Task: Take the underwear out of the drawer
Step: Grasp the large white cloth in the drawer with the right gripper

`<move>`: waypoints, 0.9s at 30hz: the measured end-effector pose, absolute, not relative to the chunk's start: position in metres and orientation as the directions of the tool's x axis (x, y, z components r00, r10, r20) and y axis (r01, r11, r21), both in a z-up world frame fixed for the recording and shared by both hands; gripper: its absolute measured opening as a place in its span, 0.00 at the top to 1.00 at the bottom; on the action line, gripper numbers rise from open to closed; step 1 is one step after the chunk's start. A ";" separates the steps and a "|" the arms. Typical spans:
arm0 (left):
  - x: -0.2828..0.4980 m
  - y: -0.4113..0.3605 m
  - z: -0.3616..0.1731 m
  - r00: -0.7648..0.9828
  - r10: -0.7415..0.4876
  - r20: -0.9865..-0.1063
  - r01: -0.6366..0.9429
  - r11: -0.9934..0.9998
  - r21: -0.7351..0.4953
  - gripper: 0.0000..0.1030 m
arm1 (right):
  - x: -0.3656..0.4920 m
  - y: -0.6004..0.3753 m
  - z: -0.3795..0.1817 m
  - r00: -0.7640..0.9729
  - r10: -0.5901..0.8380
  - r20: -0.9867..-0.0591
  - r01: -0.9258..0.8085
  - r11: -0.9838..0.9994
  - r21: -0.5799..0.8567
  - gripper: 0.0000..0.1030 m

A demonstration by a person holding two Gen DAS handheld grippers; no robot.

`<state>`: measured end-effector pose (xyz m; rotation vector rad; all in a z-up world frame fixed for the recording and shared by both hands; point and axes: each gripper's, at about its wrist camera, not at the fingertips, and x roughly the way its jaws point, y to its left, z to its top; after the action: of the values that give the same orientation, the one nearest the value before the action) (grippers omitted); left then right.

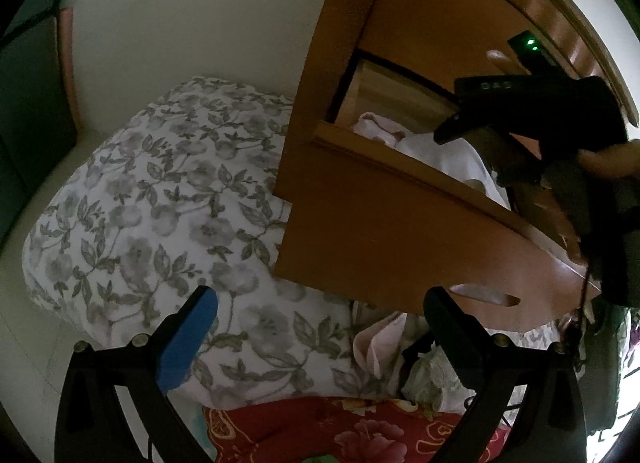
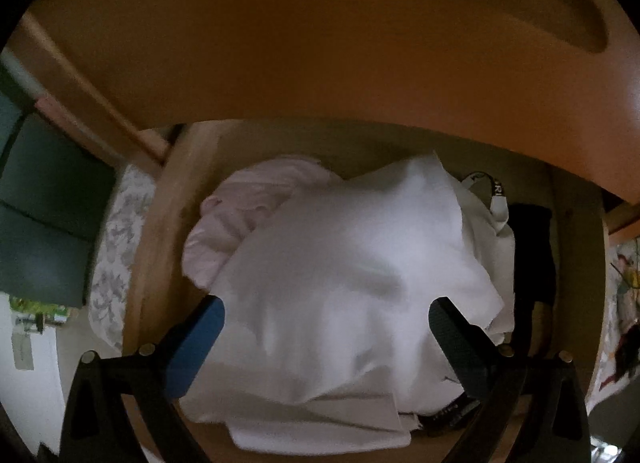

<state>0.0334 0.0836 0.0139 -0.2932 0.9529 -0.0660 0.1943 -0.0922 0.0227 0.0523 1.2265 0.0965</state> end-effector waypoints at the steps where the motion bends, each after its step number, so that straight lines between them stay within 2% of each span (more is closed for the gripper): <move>1: 0.034 0.084 0.014 0.580 -0.184 -0.793 -0.076 0.958 -0.277 0.00 | 0.197 -0.091 0.021 0.332 0.103 -0.938 -0.041 0.995 0.094 0.00; 6: 0.034 0.087 0.012 0.571 -0.193 -0.798 -0.078 0.955 -0.287 0.00 | 0.209 -0.088 0.007 0.296 0.072 -0.953 -0.002 0.997 0.075 0.00; 15: 0.035 0.088 0.013 0.565 -0.198 -0.801 -0.081 0.953 -0.292 0.00 | 0.214 -0.077 -0.007 0.255 -0.022 -0.967 -0.045 0.998 -0.034 0.00; 17: 0.036 0.089 0.013 0.561 -0.199 -0.803 -0.085 0.952 -0.295 0.00 | 0.212 -0.079 -0.007 0.260 -0.032 -0.965 -0.049 0.998 -0.046 0.04; 21: 0.036 0.089 0.012 0.557 -0.199 -0.806 -0.089 0.951 -0.297 0.00 | 0.208 -0.076 -0.007 0.281 -0.043 -0.959 -0.045 0.997 -0.058 0.18; 27: 0.035 0.089 0.012 0.557 -0.199 -0.807 -0.089 0.951 -0.296 0.00 | 0.196 -0.086 0.002 0.313 -0.009 -0.950 -0.039 0.999 -0.022 0.33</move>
<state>0.0353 0.0889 0.0122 -0.3212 0.9831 -0.0661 0.1960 -0.0858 0.0019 -0.0432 1.2519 0.0197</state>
